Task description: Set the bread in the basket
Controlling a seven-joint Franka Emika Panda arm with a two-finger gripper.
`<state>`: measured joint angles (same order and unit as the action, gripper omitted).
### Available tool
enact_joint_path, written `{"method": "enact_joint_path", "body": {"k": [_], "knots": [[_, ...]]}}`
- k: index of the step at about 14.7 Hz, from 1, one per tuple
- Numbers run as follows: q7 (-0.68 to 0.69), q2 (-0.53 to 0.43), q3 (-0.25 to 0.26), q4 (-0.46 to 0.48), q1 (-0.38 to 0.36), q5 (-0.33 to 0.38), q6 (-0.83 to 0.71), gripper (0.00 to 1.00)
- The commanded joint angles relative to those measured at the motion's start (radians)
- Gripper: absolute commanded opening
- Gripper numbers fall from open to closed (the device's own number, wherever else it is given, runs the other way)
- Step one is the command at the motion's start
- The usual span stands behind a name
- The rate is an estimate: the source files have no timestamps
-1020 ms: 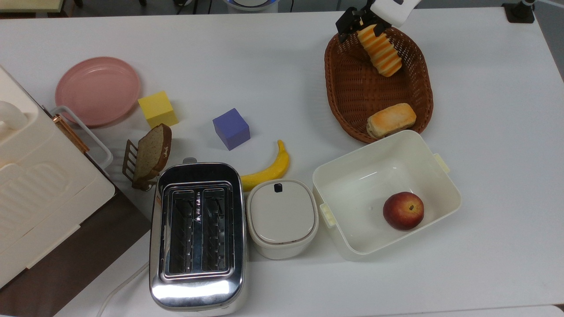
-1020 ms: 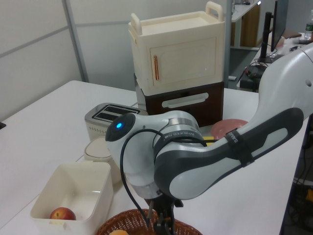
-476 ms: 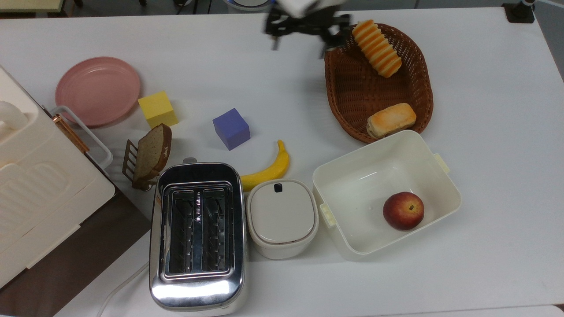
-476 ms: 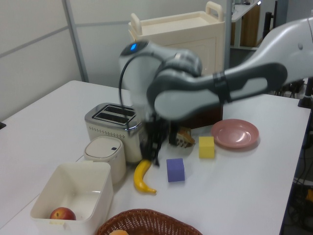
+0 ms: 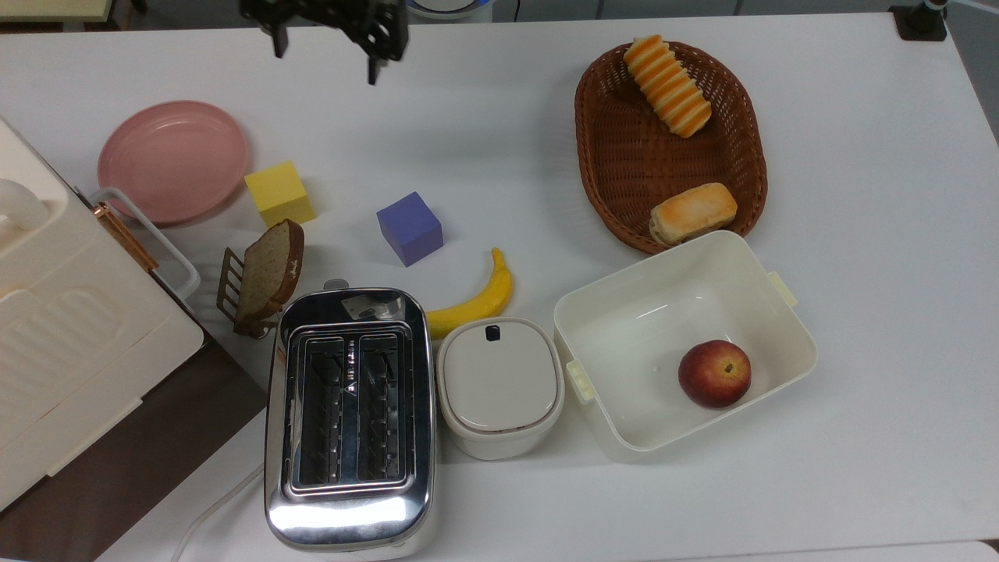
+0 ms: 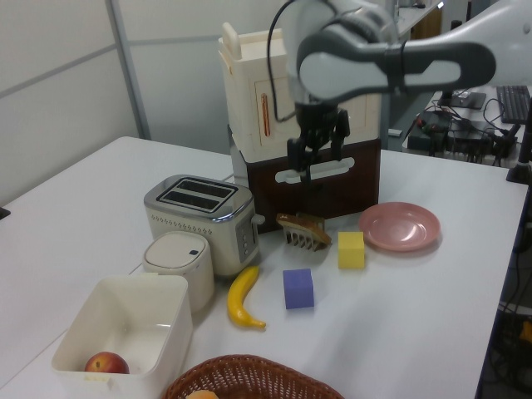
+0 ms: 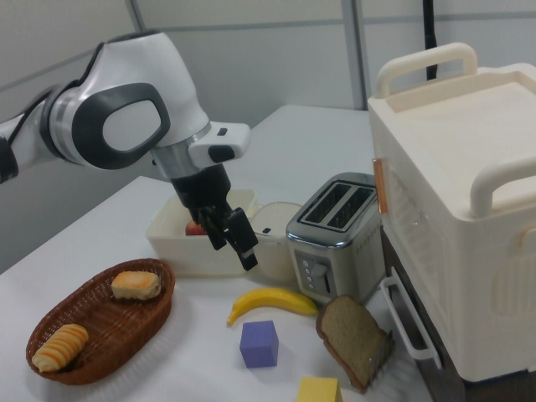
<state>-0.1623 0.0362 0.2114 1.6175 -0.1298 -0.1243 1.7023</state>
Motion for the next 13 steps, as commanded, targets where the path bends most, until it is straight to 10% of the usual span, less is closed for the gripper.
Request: {"method": "enact_joint_path", "body": {"k": [1,13], "knots": [[0.026,-0.027,0.083,-0.011,-0.016,0.075,-0.003,1.0],[0.066,-0.029,-0.024,-0.008,0.076,0.164,-0.03,1.0]]}}
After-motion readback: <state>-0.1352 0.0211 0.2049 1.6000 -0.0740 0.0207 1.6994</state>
